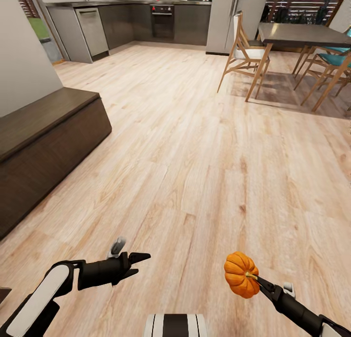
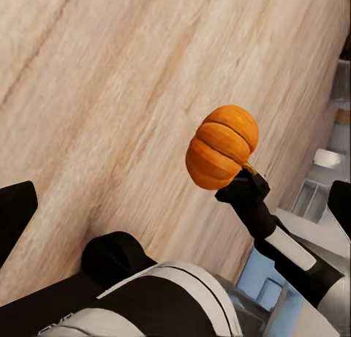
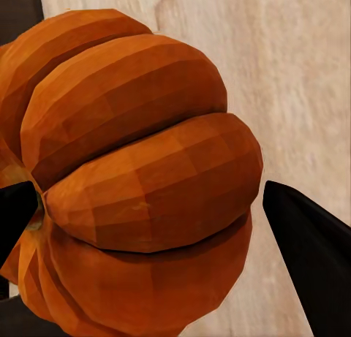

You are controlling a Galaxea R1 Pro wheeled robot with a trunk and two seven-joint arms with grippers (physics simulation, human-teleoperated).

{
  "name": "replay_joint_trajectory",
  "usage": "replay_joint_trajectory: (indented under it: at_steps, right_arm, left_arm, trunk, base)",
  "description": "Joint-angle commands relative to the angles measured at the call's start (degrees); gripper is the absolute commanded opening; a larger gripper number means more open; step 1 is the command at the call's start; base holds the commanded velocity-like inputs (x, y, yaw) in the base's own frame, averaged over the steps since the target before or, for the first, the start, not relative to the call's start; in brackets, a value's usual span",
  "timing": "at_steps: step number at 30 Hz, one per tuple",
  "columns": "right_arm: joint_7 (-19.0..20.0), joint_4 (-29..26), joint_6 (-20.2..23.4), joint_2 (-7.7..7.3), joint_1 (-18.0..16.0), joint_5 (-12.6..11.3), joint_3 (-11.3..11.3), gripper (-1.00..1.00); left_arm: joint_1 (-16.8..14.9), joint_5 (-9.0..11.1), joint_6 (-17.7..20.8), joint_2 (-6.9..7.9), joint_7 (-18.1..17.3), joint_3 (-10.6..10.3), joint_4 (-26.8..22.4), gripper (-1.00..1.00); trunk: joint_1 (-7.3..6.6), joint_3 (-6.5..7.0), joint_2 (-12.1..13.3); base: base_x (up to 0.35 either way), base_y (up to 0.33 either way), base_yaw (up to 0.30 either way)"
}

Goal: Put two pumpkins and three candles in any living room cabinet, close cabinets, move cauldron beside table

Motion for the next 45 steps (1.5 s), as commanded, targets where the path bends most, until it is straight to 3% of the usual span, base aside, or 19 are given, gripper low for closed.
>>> replay_joint_trajectory:
  at_steps: [1, 3, 5, 8, 9, 11, 13, 14, 18, 20, 27, 32, 45]
  right_arm:
    - [-0.1, -0.02, 0.52, -0.04, -0.03, -0.56, 0.37, -1.0]
    - [-0.11, -0.52, 0.84, -0.09, -0.02, -0.54, 0.37, -1.0]
    - [-0.34, -3.02, 2.56, -0.11, -0.01, -0.36, 0.42, -1.0]
    - [-2.98, -11.12, 6.16, -0.1, -0.03, 0.02, 0.66, -1.0]
    - [-7.42, -14.63, 8.12, -0.12, -0.04, 0.16, 0.75, -1.0]
    - [-12.74, -16.81, 9.7, -0.12, -0.02, 0.31, 0.87, -1.0]
    - [-15.8, -17.56, 10.33, -0.12, -0.01, 0.42, 1.03, -1.0]
    - [-16.36, -17.64, 10.45, -0.12, -0.01, 0.45, 1.06, -1.0]
    - [-25.66, -18.77, 12.77, -0.07, -0.02, 2.34, 1.15, -1.0]
    - [-27.64, -20.3, 13.24, -0.11, -0.02, 3.31, 1.18, -1.0]
    - [-29.4, -24.41, 16.6, 0.09, -0.02, 8.29, 1.16, -1.0]
    - [-29.62, -30.08, 19.74, 0.13, -0.02, 8.81, 1.18, -1.0]
    - [-28.95, -30.43, 19.91, 0.32, -0.03, 8.76, 0.89, -1.0]
  left_arm:
    - [-0.1, 1.21, 0.04, 0.5, 0.59, -0.01, -0.05, 1.0]
    - [-0.34, 2.07, 0.0, 2.14, 0.66, 0.0, -0.12, 1.0]
    - [-0.59, 2.23, -0.02, 2.87, 0.83, 0.02, -0.17, 1.0]
    - [-0.81, 1.65, -0.18, 3.38, 1.95, 1.19, -0.06, 1.0]
    - [-1.02, 1.1, -0.26, 3.37, 4.85, 2.13, -0.1, 1.0]
    - [-1.42, 0.86, -0.35, 3.04, 10.69, 2.62, -0.15, 1.0]
    - [-1.58, 0.79, -0.43, 2.68, 14.54, 2.76, -0.26, 1.0]
    - [-1.64, 0.78, -0.44, 2.59, 14.99, 2.76, -0.27, 1.0]
    - [-1.96, -0.03, -0.56, 1.37, 18.67, 2.72, -0.27, 1.0]
    - [-1.99, -0.24, -0.58, 0.69, 20.67, 2.71, -0.3, 1.0]
    - [-2.41, -0.45, -0.58, -1.56, 23.63, 2.59, -0.45, 1.0]
    - [-2.49, -0.4, -0.52, -1.87, 23.52, 2.54, -1.08, 1.0]
    - [-2.47, -0.33, -0.46, -1.79, 23.39, 2.62, -1.29, 1.0]
  trunk:
    - [-0.03, 0.19, 0.0]
    - [-0.08, 0.63, 0.03]
    - [-0.14, 1.08, 0.05]
    - [-0.21, 1.74, 0.09]
    - [-0.24, 1.96, 0.11]
    - [-0.29, 2.4, 0.13]
    - [-0.34, 2.85, 0.16]
    - [-0.37, 3.07, 0.17]
    - [-0.47, 3.96, 0.23]
    - [-0.52, 4.4, 0.25]
    - [-0.7, 5.95, 0.35]
    - [-0.83, 7.06, 0.41]
    - [-1.17, 9.94, 0.59]
  base:
    - [0.0, 0.0, 0.0]
    - [0.0, 0.0, 0.0]
    - [0.0, 0.0, 0.0]
    - [0.0, 0.0, 0.0]
    - [0.0, 0.0, 0.0]
    - [0.0, 0.0, 0.0]
    - [0.0, 0.0, 0.0]
    - [0.0, 0.0, 0.0]
    - [0.0, 0.0, 0.0]
    - [0.0, 0.0, 0.0]
    - [0.0, 0.0, 0.0]
    - [0.0, 0.0, 0.0]
    - [-0.075, 0.0, 0.0]
